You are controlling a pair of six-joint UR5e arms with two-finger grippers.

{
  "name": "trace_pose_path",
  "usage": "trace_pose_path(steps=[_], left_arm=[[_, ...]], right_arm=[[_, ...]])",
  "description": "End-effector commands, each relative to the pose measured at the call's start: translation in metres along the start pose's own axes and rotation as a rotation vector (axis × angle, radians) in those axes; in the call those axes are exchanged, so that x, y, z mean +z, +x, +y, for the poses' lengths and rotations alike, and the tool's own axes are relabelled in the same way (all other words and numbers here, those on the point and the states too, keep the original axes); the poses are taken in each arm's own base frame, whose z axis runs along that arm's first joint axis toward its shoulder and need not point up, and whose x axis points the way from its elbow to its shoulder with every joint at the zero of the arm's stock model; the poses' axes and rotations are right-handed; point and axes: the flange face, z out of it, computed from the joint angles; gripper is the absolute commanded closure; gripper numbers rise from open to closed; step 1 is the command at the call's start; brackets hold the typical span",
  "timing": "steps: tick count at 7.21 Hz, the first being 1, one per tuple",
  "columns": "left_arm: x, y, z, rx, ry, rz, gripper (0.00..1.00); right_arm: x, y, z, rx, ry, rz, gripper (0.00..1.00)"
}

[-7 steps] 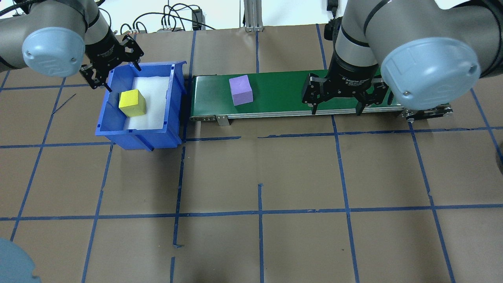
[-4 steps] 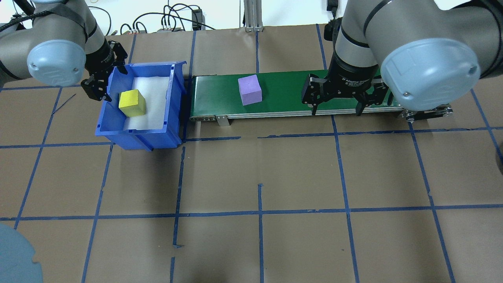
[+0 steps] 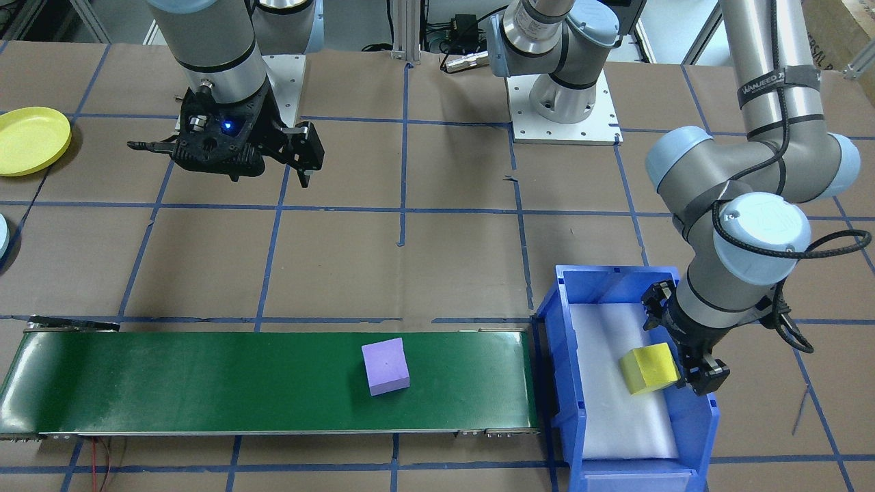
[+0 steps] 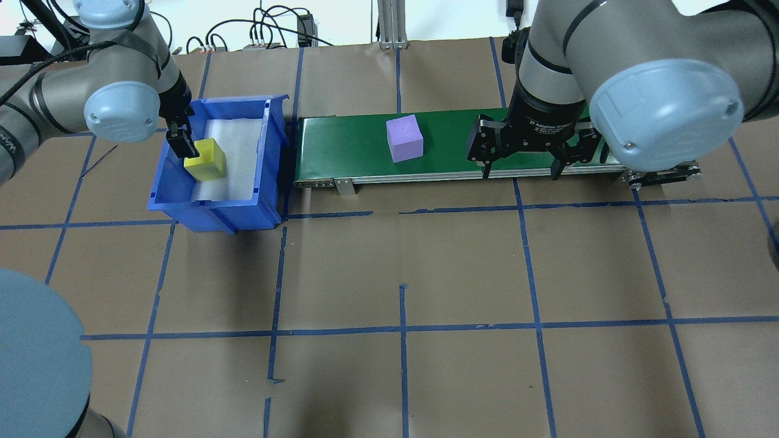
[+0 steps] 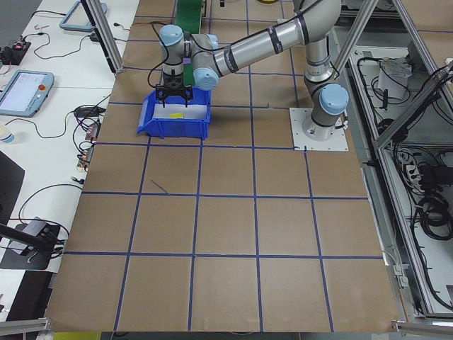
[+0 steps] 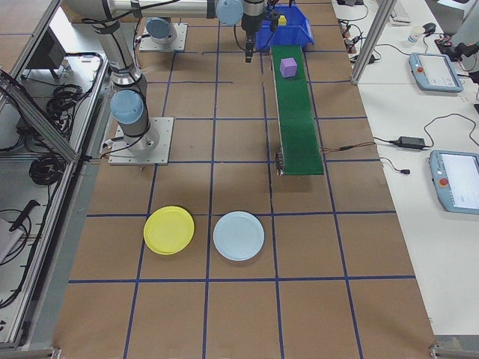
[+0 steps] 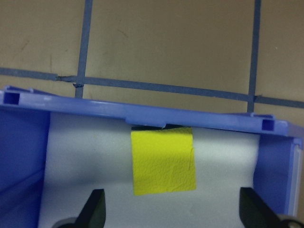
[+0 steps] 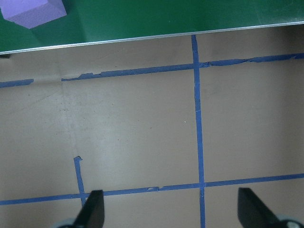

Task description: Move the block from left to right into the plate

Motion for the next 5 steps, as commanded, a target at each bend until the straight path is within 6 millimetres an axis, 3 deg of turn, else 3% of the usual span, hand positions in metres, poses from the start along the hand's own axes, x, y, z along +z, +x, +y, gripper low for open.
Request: trace_pose_path(steps=[1, 5], left_arm=[[0.03, 0.003, 0.005, -0.035, 0.003, -0.04, 0.0], [0.065, -0.001, 0.01, -0.022, 0.013, -0.096, 0.0]], right_arm=[[0.0, 0.0, 0.0, 0.0, 0.001, 0.001, 0.0], [-0.001, 0.0, -0.001, 0.0, 0.006, 0.0, 0.0]])
